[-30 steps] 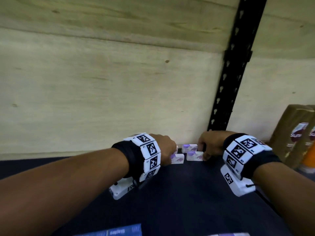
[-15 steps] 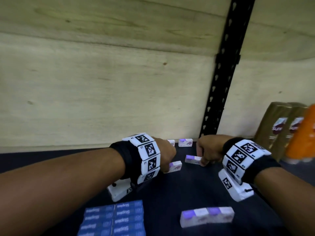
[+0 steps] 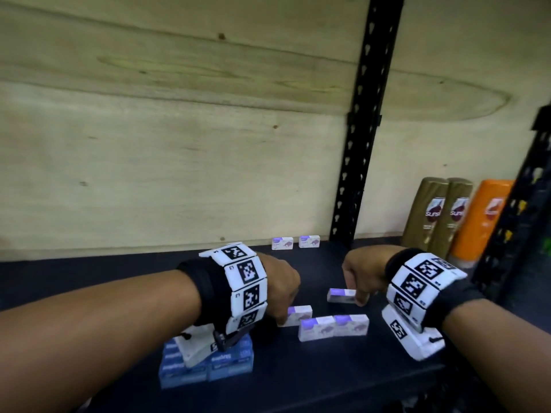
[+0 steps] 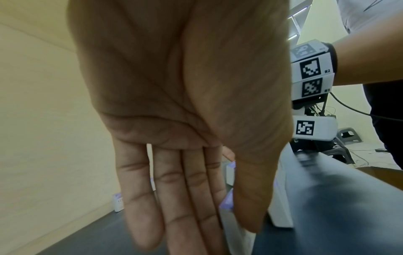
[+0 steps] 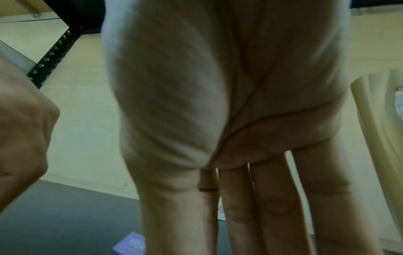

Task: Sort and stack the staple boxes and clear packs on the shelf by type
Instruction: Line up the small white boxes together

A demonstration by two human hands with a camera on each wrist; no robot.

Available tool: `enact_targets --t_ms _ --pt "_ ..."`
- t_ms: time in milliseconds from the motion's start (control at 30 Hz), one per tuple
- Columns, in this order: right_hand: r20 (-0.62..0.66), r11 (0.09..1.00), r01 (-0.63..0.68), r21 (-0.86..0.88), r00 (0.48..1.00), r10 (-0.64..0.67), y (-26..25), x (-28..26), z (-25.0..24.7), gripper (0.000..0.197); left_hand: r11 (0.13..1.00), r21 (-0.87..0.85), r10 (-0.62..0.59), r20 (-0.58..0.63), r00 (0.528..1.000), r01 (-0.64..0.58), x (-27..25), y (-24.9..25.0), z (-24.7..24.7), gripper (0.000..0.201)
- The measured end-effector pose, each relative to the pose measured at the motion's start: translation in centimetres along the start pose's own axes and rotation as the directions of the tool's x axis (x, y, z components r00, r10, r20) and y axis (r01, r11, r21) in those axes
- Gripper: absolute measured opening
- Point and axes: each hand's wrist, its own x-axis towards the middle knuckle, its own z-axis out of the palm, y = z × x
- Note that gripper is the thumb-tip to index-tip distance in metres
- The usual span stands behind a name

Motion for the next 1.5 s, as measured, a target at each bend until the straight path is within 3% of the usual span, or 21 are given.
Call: enact_targets --t_ms 400,600,1067,1500 --pt "0.051 1.000 -0.018 -0.012 0.999 0.018 0.1 -2.7 1.0 0.029 1.000 0.014 -0.027 0.027 0.999 0.027 -2.3 0.9 0.3 0.031" --pt "0.127 0.998 0.056 -0.014 0.990 -0.054 -0.1 -3.6 1.3 0.051 0.997 -0.078 -0.004 0.030 1.000 0.007 -2.5 1.5 0.4 0.065" --pt "0.018 0.989 0.144 0.026 0.989 -0.145 -1.3 -3.2 2.6 0.045 0.995 -0.100 0.007 -0.038 0.999 -0.011 -0.5 3.4 0.5 0.031" --pt "-0.011 0.982 0.187 0.038 0.982 -0.187 -1.5 -3.3 2.7 0.040 0.992 -0.130 -0.015 -0.097 0.995 0.002 0.6 3.5 1.0 0.034"
